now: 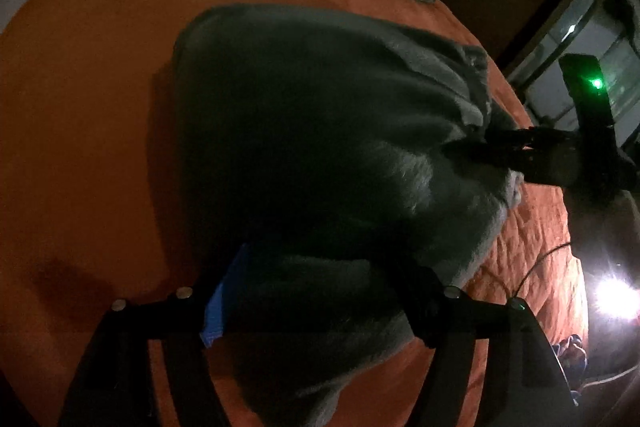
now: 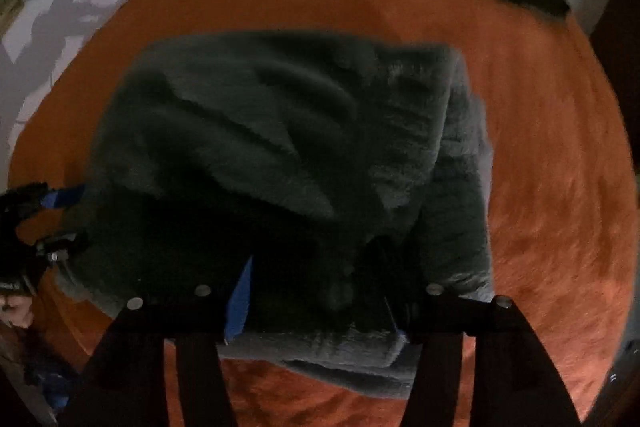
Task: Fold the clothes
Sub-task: 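Lay the bundle down and press it flat with the right tool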
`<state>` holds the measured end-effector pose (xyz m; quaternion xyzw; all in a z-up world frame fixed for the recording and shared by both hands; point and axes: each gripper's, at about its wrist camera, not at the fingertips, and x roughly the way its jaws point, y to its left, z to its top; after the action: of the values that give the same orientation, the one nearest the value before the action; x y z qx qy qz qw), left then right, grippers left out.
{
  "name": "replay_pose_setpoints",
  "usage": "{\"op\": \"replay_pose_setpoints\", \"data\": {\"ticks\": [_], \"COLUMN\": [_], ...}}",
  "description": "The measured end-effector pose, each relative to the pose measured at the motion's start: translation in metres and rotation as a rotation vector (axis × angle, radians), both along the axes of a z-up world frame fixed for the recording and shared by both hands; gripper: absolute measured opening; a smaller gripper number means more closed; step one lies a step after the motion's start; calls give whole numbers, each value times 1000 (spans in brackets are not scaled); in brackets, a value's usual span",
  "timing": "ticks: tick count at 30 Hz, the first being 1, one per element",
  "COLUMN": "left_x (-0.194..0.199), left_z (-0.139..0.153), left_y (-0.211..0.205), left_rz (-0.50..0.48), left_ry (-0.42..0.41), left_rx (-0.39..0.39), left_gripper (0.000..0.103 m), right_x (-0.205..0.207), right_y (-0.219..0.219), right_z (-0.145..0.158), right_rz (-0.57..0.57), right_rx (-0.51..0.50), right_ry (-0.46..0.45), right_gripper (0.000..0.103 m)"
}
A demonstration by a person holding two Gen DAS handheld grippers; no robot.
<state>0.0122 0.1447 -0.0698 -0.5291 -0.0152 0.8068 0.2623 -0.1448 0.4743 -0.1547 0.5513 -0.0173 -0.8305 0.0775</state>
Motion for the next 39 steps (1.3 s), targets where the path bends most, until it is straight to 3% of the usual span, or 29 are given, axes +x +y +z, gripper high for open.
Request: {"op": "replay_pose_setpoints", "data": {"ticks": [2, 4, 8, 10, 12, 13, 14, 15, 16, 18, 20, 23, 27, 29, 32, 33, 35, 39], "left_x": [2, -4, -35, -50, -59, -56, -54, -44, -35, -12, 3, 13, 16, 6, -7, -9, -6, 7], "left_z": [8, 27, 53, 53, 28, 18, 8, 5, 7, 13, 21, 29, 44, 43, 33, 29, 29, 31], "left_y": [-3, -1, 32, 51, 66, 70, 73, 74, 73, 69, 53, 20, -24, -28, -36, -41, -52, -74], "left_rz": [-3, -12, -42, -38, -21, -27, -34, -57, -81, -127, -136, -97, -19, 11, 62, 81, 104, 136], "left_ry": [-5, -12, 41, 62, 35, 38, 42, 98, 144, 202, 196, 86, -27, -11, -22, -39, -56, -47], "left_rx": [-1, 21, 85, 66, 10, -17, -44, -78, -98, -134, -126, -23, 120, 121, 81, 76, 88, 70], "left_gripper": [72, 72, 77, 77, 77, 77, 77, 77, 77, 77, 77, 77, 77, 77, 77, 77, 77, 77], "right_x": [4, 3, -21, -55, -79, -91, -97, -102, -109, -121, -128, -119, -67, -39, -20, -12, -2, 9], "right_y": [7, 9, 7, -2, 0, 2, 8, 15, 22, 37, 36, 38, 33, 26, 20, 27, 39, 46], "right_z": [1, 16, 68, 66, 40, 27, 19, 10, 2, -10, -8, 16, 52, 56, 25, 18, 19, 48], "right_rz": [-17, 1, 40, 50, 21, 6, -27, -62, -87, -114, -97, -59, -6, 37, 49, 18, -29, -28], "right_rx": [64, 58, 16, -43, -28, -19, -21, -23, -18, -46, -66, -42, -121, -150, -46, -62, -113, -61], "right_ry": [13, 44, 239, 224, 147, 107, 92, 79, 84, 84, 75, 127, 160, 130, -40, -76, -69, 51], "right_gripper": [51, 51, 51, 51, 51, 44, 29, 22, 0, 0, 0, 0, 2, 2, 2, 2, 2, 6]}}
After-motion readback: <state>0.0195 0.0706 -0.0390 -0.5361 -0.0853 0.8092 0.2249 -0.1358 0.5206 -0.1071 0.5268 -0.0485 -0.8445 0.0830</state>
